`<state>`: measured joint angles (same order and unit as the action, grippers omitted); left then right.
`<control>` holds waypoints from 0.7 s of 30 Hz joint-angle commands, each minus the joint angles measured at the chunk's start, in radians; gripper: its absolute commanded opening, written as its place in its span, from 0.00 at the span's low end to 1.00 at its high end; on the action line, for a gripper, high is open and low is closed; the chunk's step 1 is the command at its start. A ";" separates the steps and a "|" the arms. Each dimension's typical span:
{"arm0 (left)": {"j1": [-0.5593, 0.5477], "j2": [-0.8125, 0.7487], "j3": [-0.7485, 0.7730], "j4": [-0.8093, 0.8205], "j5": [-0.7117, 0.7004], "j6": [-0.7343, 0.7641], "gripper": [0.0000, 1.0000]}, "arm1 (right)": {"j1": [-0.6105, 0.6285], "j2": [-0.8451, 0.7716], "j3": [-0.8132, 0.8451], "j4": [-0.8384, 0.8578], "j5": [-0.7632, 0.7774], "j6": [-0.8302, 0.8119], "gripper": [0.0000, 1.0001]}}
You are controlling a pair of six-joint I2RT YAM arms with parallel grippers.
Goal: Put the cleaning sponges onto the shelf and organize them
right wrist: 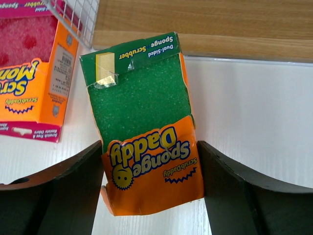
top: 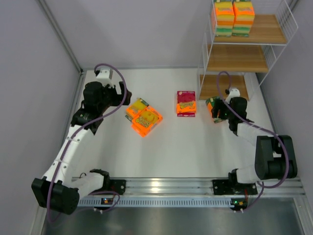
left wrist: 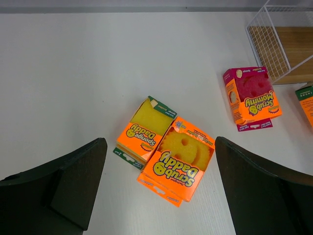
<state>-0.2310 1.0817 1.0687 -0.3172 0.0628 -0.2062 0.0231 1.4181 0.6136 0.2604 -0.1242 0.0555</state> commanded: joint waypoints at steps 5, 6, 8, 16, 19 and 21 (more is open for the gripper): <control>-0.004 -0.020 -0.010 0.032 0.002 0.014 0.98 | 0.001 0.036 0.060 0.155 0.070 0.067 0.72; -0.004 -0.022 -0.010 0.032 -0.003 0.014 0.98 | 0.001 0.047 0.070 0.158 0.070 0.066 0.72; -0.005 -0.022 -0.012 0.032 -0.004 0.016 0.98 | 0.001 0.084 0.118 0.125 0.078 0.073 0.72; -0.005 -0.011 -0.012 0.032 -0.004 0.018 0.98 | 0.000 0.070 0.112 0.200 0.106 0.116 0.72; -0.005 -0.014 -0.012 0.033 -0.009 0.019 0.98 | 0.001 0.091 0.135 0.211 0.103 0.196 0.73; -0.005 -0.016 -0.013 0.032 -0.015 0.022 0.98 | 0.001 0.119 0.150 0.217 0.087 0.231 0.73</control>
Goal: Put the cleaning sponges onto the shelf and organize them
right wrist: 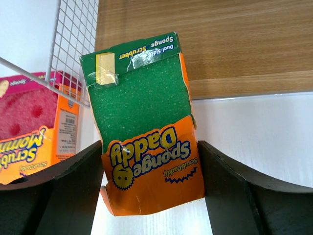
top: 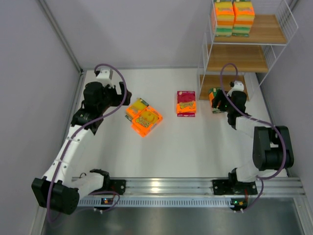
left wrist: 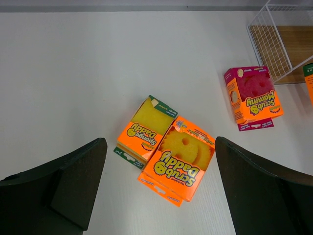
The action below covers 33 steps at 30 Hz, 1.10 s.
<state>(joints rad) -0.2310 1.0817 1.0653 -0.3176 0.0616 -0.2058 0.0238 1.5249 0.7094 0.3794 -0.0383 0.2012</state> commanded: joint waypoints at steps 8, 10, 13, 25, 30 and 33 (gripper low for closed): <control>-0.005 -0.019 -0.011 0.032 -0.020 0.025 0.98 | -0.001 0.066 0.029 0.251 -0.038 0.247 0.73; -0.005 -0.022 -0.011 0.032 -0.020 0.025 0.98 | -0.001 0.081 0.038 0.268 -0.063 0.263 0.73; -0.007 -0.022 -0.011 0.034 -0.019 0.025 0.98 | -0.001 0.110 0.047 0.312 -0.101 0.315 0.73; -0.014 -0.048 -0.019 0.032 -0.045 0.032 0.98 | -0.050 0.225 -0.001 0.589 -0.201 0.535 0.71; -0.018 -0.055 -0.019 0.032 -0.051 0.040 0.98 | -0.068 0.230 0.018 0.572 -0.193 0.535 0.71; -0.019 -0.055 -0.019 0.032 -0.051 0.043 0.98 | -0.084 0.248 0.045 0.558 -0.221 0.534 0.72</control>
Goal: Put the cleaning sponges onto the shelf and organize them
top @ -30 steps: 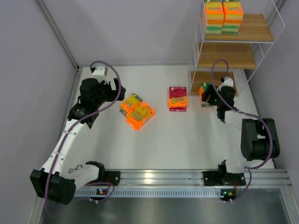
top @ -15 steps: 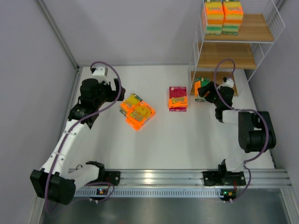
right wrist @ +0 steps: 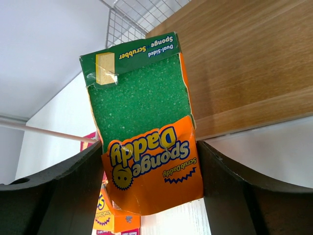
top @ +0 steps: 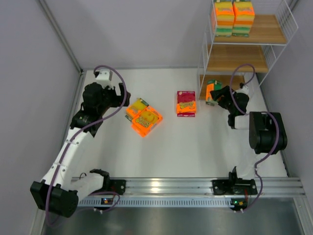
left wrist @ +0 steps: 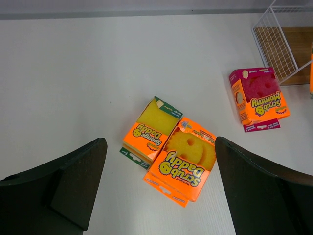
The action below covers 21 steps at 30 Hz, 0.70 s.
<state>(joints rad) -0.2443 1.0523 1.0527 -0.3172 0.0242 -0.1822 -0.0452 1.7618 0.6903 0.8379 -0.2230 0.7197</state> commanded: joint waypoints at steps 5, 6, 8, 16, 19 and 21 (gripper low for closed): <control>-0.004 -0.023 -0.007 0.032 -0.013 0.023 0.98 | -0.022 0.050 0.138 0.017 -0.065 -0.022 0.72; -0.004 -0.023 -0.007 0.032 -0.013 0.023 0.98 | -0.022 0.063 0.159 0.009 -0.065 -0.020 0.72; -0.004 -0.021 -0.007 0.032 -0.015 0.026 0.98 | -0.024 0.080 0.176 0.000 -0.076 -0.014 0.73; -0.004 -0.018 -0.008 0.032 -0.047 0.029 0.98 | -0.030 0.153 0.235 0.000 -0.102 0.009 0.74; -0.006 -0.014 -0.007 0.032 -0.044 0.030 0.98 | -0.031 0.168 0.250 -0.006 -0.105 0.007 0.75; -0.004 -0.014 -0.007 0.032 -0.044 0.030 0.98 | -0.030 0.168 0.253 -0.013 -0.105 0.001 0.77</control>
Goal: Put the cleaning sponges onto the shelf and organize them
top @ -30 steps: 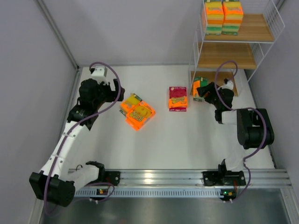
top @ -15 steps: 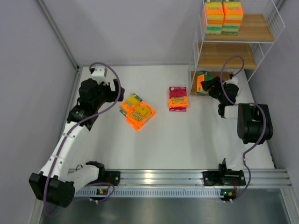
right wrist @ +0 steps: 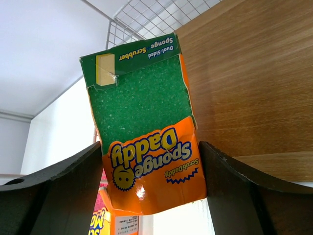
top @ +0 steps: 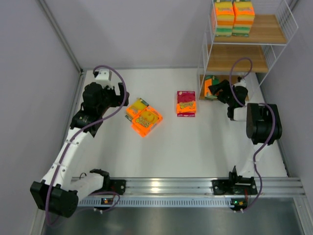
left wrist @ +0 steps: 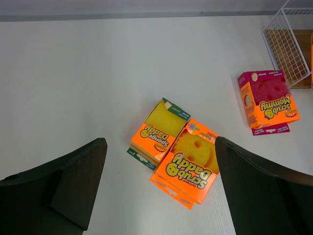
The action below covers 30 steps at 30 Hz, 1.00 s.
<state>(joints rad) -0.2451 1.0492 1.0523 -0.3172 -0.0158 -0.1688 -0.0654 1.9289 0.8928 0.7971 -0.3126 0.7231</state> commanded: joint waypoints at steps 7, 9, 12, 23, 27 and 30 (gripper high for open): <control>-0.005 -0.012 -0.006 0.032 0.002 0.015 0.98 | -0.011 -0.027 0.041 -0.012 -0.016 -0.025 0.96; -0.005 -0.014 -0.006 0.032 0.002 0.014 0.98 | -0.011 -0.041 0.038 -0.022 -0.017 -0.034 0.99; -0.005 -0.018 -0.006 0.032 0.004 0.014 0.98 | -0.011 -0.054 0.023 -0.021 -0.017 -0.039 0.99; -0.005 -0.035 -0.006 0.032 0.008 0.011 0.98 | -0.011 -0.159 -0.093 0.013 -0.045 -0.068 0.93; -0.005 -0.040 -0.008 0.032 0.001 0.011 0.98 | -0.010 -0.221 -0.184 0.094 -0.083 -0.016 0.92; -0.005 -0.040 -0.009 0.030 -0.015 0.008 0.98 | -0.010 -0.295 -0.270 0.116 -0.088 0.013 0.92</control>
<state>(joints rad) -0.2451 1.0332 1.0523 -0.3176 -0.0170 -0.1688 -0.0685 1.7325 0.6823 0.7967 -0.3706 0.7002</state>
